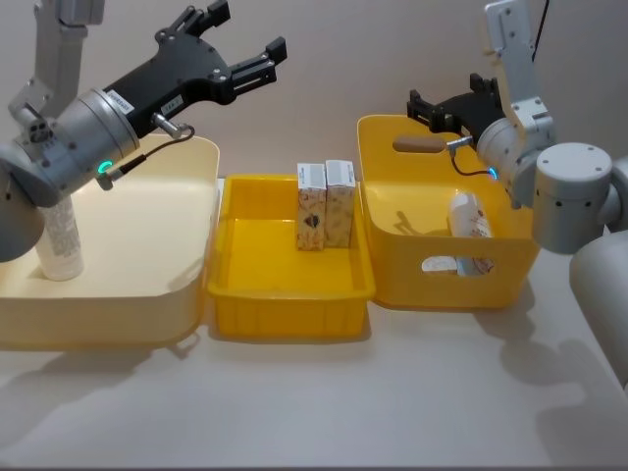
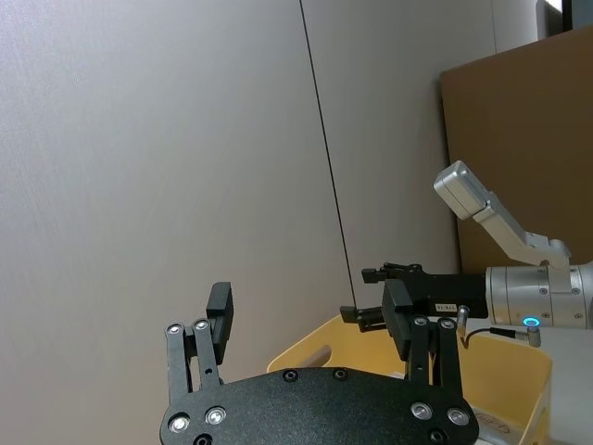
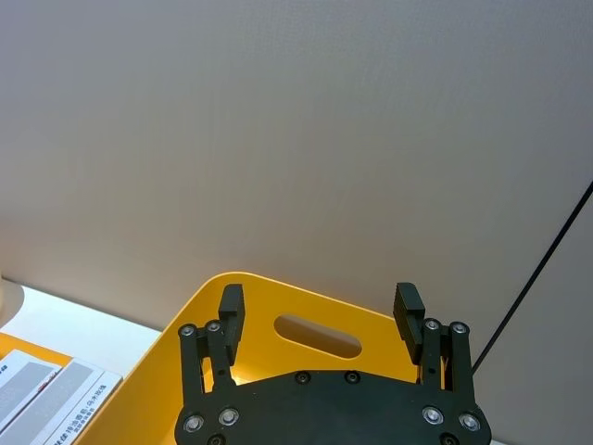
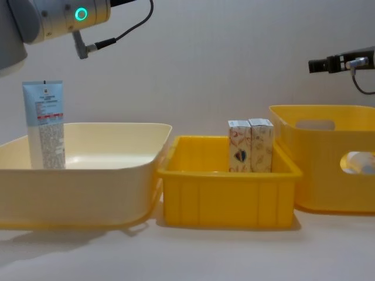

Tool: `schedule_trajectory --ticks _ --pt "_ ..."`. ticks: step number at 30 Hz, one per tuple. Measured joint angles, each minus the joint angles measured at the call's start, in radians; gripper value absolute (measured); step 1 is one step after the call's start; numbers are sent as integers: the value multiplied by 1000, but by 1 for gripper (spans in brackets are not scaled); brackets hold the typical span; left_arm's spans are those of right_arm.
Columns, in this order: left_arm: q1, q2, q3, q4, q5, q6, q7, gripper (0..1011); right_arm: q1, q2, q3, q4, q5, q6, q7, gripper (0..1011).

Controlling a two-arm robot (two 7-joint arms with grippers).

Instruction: Bimanual collaborative sorting of washing and personal care products

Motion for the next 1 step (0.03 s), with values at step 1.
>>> schedule_trajectory --ticks 1 --pt "0 0 0 0 0 0 0 1003 0 0 0 0 0 0 0 1001"
